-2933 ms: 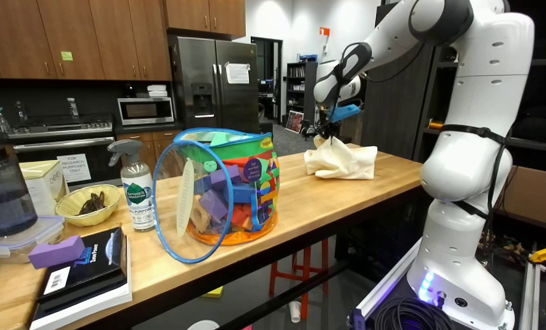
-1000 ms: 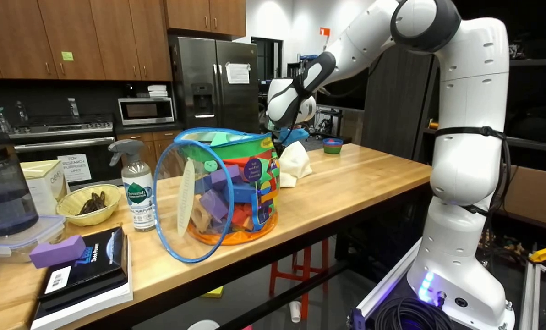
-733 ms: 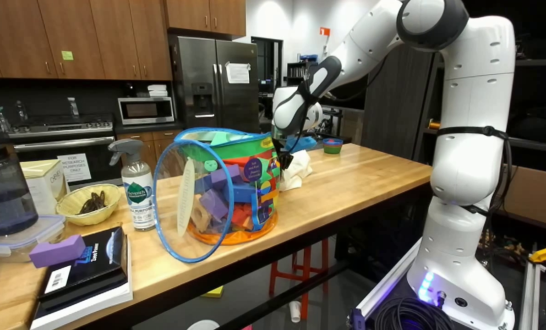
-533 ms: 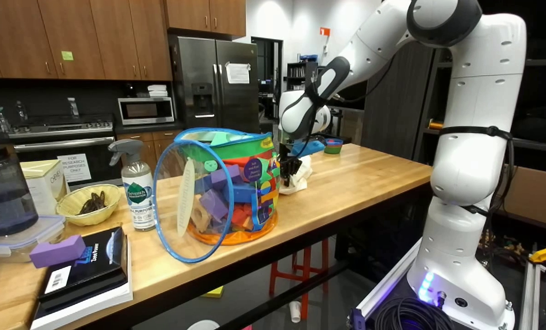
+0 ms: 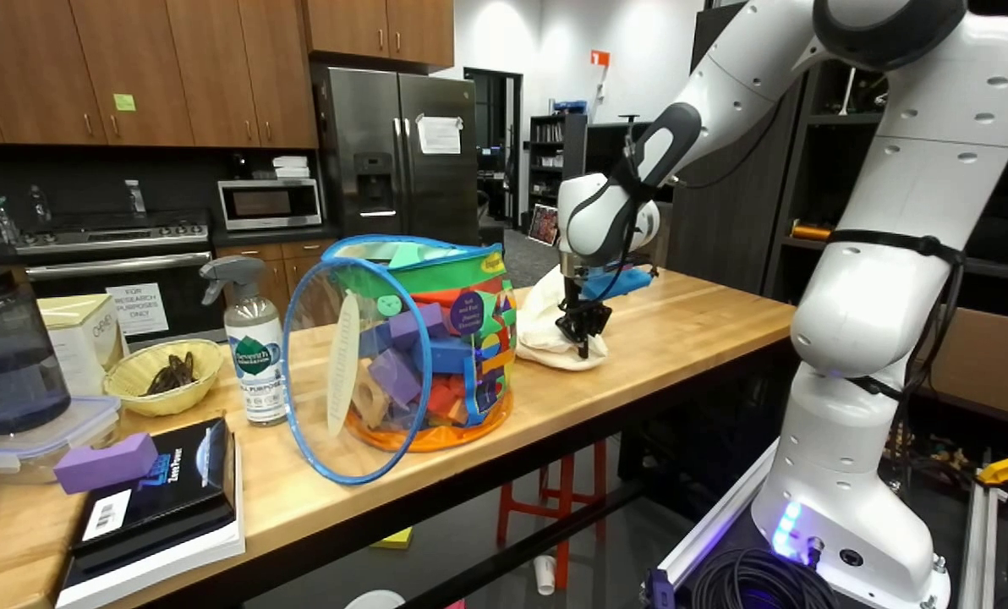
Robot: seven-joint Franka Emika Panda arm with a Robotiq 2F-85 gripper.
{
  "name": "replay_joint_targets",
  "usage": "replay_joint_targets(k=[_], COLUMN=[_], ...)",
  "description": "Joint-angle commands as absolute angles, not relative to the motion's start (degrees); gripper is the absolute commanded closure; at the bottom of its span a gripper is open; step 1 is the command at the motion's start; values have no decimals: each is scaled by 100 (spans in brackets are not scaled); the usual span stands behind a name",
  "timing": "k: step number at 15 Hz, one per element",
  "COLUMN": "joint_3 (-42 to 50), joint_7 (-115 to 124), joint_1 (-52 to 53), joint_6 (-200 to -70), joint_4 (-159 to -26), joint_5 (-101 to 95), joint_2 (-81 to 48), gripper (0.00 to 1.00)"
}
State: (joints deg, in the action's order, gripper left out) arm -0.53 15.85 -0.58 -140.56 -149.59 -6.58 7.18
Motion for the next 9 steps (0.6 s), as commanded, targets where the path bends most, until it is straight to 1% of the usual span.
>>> replay_joint_targets(k=[1, 5, 6, 9], joint_3=[74, 274, 323, 471], joint_7=[1976, 2054, 2022, 2220], joint_1=[-442, -988, -1114, -1577], joint_6=[-13907, -13836, -13687, -13637], joint_4=[-15690, -16242, -15879, -15932], joint_5=[-1010, -1235, -1238, -1565], joint_2=[1402, 1746, 1473, 1534], gripper=[99, 99, 99, 99])
